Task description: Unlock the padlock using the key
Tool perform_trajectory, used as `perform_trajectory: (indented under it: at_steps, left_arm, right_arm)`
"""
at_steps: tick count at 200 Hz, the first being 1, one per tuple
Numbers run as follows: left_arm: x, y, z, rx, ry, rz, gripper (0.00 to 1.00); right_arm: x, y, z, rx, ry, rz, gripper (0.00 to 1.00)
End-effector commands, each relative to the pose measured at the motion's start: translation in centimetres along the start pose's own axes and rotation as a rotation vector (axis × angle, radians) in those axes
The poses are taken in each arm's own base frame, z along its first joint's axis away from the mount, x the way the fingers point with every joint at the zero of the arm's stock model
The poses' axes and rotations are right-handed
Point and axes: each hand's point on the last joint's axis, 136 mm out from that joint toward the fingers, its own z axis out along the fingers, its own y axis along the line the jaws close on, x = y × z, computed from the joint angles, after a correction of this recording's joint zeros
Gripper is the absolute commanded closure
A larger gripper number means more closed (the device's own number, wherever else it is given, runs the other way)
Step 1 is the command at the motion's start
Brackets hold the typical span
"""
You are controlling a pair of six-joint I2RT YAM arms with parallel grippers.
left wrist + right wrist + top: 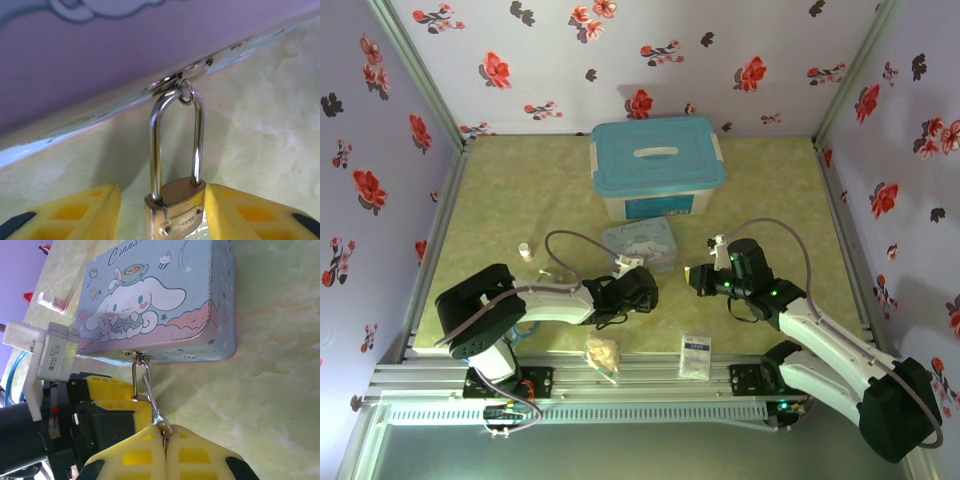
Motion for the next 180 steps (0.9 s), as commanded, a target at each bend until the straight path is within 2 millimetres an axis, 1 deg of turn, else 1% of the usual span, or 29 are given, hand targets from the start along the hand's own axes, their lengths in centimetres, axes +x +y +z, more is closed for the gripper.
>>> perform_trajectory:
  at_steps: [1, 49, 61, 73, 92, 98, 108, 113, 133, 155, 164, 172, 180]
  left_arm:
    - [-0.7, -0.5, 0.7, -0.001, -0.019, 0.019, 0.52]
    - [-0.5, -0.7, 1.3, -0.006, -0.01, 0.018, 0.57]
    - [-0.6, -0.8, 1.3, -0.003, -0.01, 0.011, 0.61]
    - [-0.5, -0.8, 1.3, -0.001, -0.012, -0.001, 0.63]
    - [-0.2, -0.7, 1.8, -0.005, -0.004, -0.02, 0.6]
    - [-0.1, -0.7, 1.9, -0.011, 0.004, -0.018, 0.57]
    - [0.1, -0.8, 2.2, -0.024, 0.014, -0.01, 0.49]
    - [0.1, -0.8, 2.3, -0.031, 0.017, -0.006, 0.47]
    - [0.1, -0.8, 2.5, -0.037, 0.009, -0.006, 0.47]
    - [0.1, -1.0, 2.6, 0.011, -0.016, -0.021, 0.54]
    - [0.0, -1.5, 2.7, 0.041, -0.021, -0.013, 0.55]
    - [0.1, -1.8, 2.8, 0.052, -0.018, -0.007, 0.53]
    - [0.2, -1.9, 3.0, 0.048, -0.012, -0.001, 0.49]
  right_arm:
    - [0.4, -0.4, 0.0, 0.021, 0.005, -0.019, 1.0]
    - [0.6, -0.6, 0.2, 0.02, 0.007, -0.012, 1.0]
    - [0.6, -0.6, 0.2, 0.02, 0.006, -0.01, 1.0]
    - [0.6, -0.6, 0.2, 0.018, 0.003, -0.007, 1.0]
    - [0.8, -0.8, 0.4, 0.014, -0.004, -0.003, 1.0]
    - [0.9, -0.9, 0.5, 0.014, -0.004, -0.003, 1.0]
    - [0.8, -0.8, 0.5, 0.013, -0.003, -0.004, 1.0]
    - [0.9, -0.9, 0.5, 0.016, 0.0, -0.003, 1.0]
    - [1.0, -0.9, 0.6, 0.015, 0.004, -0.006, 1.0]
    - [1.3, -1.1, 0.6, 0.018, 0.008, -0.005, 1.0]
    - [1.4, -1.2, 0.6, 0.021, 0.01, -0.004, 1.0]
    - [1.3, -1.1, 0.6, 0.019, 0.008, -0.002, 1.0]
    - [1.4, -1.2, 0.6, 0.021, 0.009, 0.002, 1.0]
